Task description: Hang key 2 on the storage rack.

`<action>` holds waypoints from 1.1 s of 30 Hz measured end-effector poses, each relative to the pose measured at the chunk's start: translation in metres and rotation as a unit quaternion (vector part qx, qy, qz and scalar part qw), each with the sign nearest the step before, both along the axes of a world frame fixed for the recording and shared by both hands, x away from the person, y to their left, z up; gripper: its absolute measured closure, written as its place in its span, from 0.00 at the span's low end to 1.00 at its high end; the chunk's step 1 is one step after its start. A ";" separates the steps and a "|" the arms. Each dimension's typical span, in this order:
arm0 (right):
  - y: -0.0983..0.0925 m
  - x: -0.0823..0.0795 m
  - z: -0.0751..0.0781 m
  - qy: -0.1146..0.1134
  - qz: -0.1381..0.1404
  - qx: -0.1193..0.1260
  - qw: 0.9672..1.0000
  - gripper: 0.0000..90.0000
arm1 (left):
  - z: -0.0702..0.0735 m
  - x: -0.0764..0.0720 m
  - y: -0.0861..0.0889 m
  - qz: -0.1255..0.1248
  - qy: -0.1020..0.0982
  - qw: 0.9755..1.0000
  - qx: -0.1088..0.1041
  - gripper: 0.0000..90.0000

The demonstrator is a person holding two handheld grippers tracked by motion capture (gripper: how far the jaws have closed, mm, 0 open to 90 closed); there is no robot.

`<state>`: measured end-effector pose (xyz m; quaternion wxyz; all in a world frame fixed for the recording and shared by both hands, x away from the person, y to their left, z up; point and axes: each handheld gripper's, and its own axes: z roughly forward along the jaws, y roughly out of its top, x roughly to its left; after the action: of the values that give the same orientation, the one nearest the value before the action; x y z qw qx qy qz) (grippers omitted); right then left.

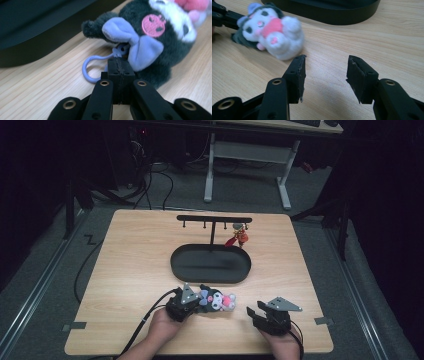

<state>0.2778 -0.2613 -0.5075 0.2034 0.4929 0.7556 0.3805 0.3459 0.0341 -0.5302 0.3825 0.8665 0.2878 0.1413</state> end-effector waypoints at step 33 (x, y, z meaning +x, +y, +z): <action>-0.008 -0.006 -0.002 0.022 0.019 -0.010 1.000 0.96 | 0.015 0.013 -0.078 -0.011 -0.027 1.000 -0.002 0.98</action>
<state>0.2722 -0.2690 -0.5092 0.1842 0.4849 0.7727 0.3659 0.3593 -0.0434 -0.5157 0.3932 0.8649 0.2680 0.1594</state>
